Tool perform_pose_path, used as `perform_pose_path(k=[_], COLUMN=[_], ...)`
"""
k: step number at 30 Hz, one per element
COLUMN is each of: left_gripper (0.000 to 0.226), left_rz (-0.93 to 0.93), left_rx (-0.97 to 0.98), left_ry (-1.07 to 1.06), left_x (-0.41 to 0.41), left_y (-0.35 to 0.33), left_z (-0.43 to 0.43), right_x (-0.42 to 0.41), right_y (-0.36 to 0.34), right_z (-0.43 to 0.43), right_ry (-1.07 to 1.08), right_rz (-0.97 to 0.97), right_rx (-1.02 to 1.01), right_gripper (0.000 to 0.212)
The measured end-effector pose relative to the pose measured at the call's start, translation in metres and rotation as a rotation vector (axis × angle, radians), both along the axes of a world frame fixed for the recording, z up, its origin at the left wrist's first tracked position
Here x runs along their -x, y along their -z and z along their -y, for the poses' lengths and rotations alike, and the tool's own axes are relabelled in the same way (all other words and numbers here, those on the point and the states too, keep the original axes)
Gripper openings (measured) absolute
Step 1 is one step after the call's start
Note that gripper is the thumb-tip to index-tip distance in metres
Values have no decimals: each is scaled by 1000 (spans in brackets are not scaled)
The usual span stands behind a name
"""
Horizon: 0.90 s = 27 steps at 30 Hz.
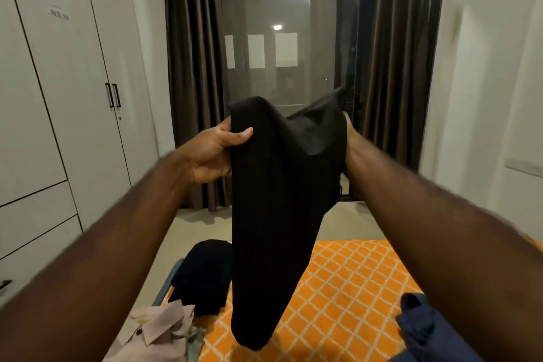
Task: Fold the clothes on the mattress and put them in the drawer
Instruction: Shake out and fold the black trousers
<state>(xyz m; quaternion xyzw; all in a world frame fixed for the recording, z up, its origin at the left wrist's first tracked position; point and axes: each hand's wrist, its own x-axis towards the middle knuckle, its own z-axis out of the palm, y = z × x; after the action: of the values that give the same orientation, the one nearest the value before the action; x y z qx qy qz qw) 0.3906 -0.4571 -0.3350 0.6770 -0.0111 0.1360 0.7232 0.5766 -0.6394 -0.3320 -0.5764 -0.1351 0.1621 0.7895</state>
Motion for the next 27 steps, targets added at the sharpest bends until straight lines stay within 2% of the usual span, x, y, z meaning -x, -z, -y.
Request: perform_pose_path(k=[4, 6, 8, 13, 16, 20, 24, 27], left_gripper=[43, 25, 14, 16, 31, 25, 63, 75], left_rz=[-8, -53, -135, -254, -208, -162, -202, -291], left_rx=[56, 71, 111, 165, 55, 7, -94, -201], left_ry=[-109, -269, -421, -540, -619, -646, -556, -490], left_x=[-4, -7, -11, -18, -29, -36, -38, -34], left_y=[-2, -7, -11, -11, -3, -1, 3, 8], left_z=[9, 15, 15, 18, 17, 15, 13, 9], right_x=[11, 5, -3, 3, 6, 11, 10, 7], right_y=[-7, 0, 3, 17, 24, 22, 11, 6], right_z=[9, 18, 26, 30, 25, 22, 23, 21], right_ry=[-166, -213, -257, -199, -177, -217, -252, -255], right_rz=[-209, -257, -264, -161, -85, -75, -37, -20], right_rx=[-95, -41, 10, 218, 223, 293, 446, 569], right_gripper=[56, 77, 86, 63, 42, 30, 23, 26])
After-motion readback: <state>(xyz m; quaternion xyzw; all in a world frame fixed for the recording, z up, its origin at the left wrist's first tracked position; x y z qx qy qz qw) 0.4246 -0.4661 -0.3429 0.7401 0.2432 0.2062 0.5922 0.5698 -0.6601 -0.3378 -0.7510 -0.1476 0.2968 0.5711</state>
